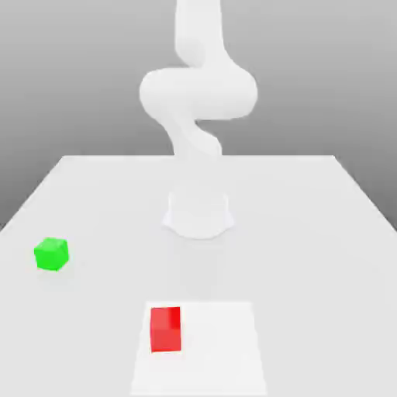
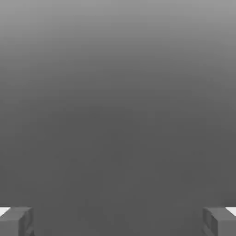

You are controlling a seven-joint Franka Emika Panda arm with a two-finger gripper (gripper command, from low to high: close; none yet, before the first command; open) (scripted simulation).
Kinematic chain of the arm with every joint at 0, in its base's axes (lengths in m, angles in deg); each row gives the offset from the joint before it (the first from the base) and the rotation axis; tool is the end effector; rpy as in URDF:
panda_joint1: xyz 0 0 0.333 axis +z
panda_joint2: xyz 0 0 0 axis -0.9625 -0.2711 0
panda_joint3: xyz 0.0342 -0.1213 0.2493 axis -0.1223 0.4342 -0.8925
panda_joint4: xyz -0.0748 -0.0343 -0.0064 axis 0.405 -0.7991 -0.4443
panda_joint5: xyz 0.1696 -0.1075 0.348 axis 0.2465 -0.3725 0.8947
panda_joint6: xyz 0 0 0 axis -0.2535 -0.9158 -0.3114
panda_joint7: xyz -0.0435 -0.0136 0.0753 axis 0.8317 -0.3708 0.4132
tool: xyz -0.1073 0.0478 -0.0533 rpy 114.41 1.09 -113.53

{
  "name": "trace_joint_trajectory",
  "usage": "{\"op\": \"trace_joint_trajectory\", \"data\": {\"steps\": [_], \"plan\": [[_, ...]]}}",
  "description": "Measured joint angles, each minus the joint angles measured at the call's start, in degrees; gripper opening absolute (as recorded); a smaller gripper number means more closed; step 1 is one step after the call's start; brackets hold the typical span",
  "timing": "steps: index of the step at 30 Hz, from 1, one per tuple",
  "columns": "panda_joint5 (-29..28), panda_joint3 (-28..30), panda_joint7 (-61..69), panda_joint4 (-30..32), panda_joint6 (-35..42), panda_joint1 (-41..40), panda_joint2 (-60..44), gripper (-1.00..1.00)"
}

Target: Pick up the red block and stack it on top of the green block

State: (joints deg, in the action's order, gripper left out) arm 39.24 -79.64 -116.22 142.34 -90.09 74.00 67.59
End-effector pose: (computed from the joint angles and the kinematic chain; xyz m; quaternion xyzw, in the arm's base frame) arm 0.4287 -0.0058 0.6165 -0.8640 0.3615 -0.3254 0.1297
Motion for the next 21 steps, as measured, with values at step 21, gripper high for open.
{"op": "trace_joint_trajectory", "data": {"steps": [21], "plan": [[1.37, 4.16, 11.54, 21.3, -25.2, -2.73, -44.16, 0.0]]}}
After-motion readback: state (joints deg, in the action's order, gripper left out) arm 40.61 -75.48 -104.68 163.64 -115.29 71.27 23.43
